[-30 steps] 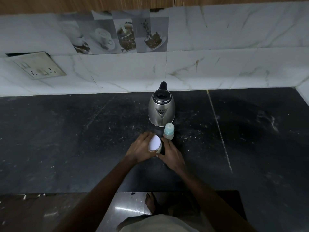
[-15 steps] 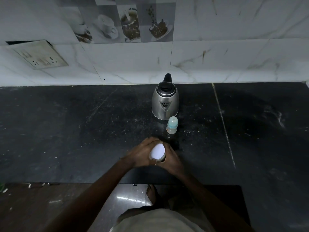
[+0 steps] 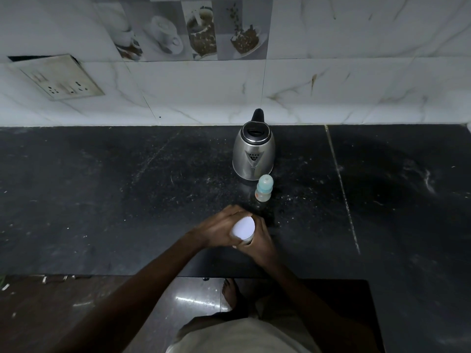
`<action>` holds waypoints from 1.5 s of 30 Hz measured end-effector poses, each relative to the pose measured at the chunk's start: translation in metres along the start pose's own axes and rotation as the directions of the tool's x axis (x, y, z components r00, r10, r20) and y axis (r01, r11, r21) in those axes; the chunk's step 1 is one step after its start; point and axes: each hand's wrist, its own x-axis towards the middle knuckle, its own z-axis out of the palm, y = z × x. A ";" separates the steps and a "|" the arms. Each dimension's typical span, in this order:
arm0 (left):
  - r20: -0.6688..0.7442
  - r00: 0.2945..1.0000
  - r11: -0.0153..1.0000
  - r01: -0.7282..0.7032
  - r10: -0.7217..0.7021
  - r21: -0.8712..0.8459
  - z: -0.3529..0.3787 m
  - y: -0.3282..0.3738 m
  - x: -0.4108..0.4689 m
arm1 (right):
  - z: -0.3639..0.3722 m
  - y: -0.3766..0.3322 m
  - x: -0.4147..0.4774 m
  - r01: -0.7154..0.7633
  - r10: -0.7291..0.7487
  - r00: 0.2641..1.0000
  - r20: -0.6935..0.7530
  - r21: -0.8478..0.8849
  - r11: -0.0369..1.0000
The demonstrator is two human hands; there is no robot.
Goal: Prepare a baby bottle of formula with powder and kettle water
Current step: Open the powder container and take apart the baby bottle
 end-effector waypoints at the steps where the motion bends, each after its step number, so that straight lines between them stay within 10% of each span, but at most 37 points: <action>1: -0.017 1.000 1.000 0.003 -0.004 -0.002 -0.001 0.001 -0.001 | 0.001 0.000 0.000 -0.003 0.003 1.000 -0.010 0.001 1.000; 10: -0.220 0.897 0.922 0.384 -0.384 -0.044 0.035 0.039 -0.010 | 0.014 -0.013 -0.014 0.001 -0.002 0.994 -0.111 -0.012 1.000; 14: -0.180 0.964 0.977 0.206 -0.195 0.047 0.039 0.049 -0.007 | 0.018 -0.002 -0.013 0.044 -0.058 0.990 -0.130 -0.110 0.993; 17: -0.184 0.877 0.890 0.455 -0.444 0.021 0.026 0.061 -0.001 | 0.023 -0.001 -0.011 -0.002 -0.014 0.991 -0.131 -0.119 0.993; 22: 0.058 0.951 0.942 0.290 -0.303 0.168 0.007 0.063 0.005 | 0.025 0.007 -0.010 0.049 -0.066 0.990 -0.121 -0.141 0.989; 32: 0.055 0.918 0.895 0.367 -0.393 0.254 0.005 0.069 0.009 | 0.019 -0.001 -0.012 -0.030 0.026 0.999 -0.040 -0.107 0.994; 40: -0.175 0.731 0.748 0.661 -0.659 -0.055 0.001 0.065 0.018 | 0.019 -0.001 -0.011 -0.006 0.003 0.992 -0.123 -0.024 1.000; 45: -0.056 0.613 0.479 0.554 -0.788 -0.681 0.007 0.015 -0.012 | 0.019 0.000 -0.013 -0.014 0.011 0.994 -0.111 -0.023 1.000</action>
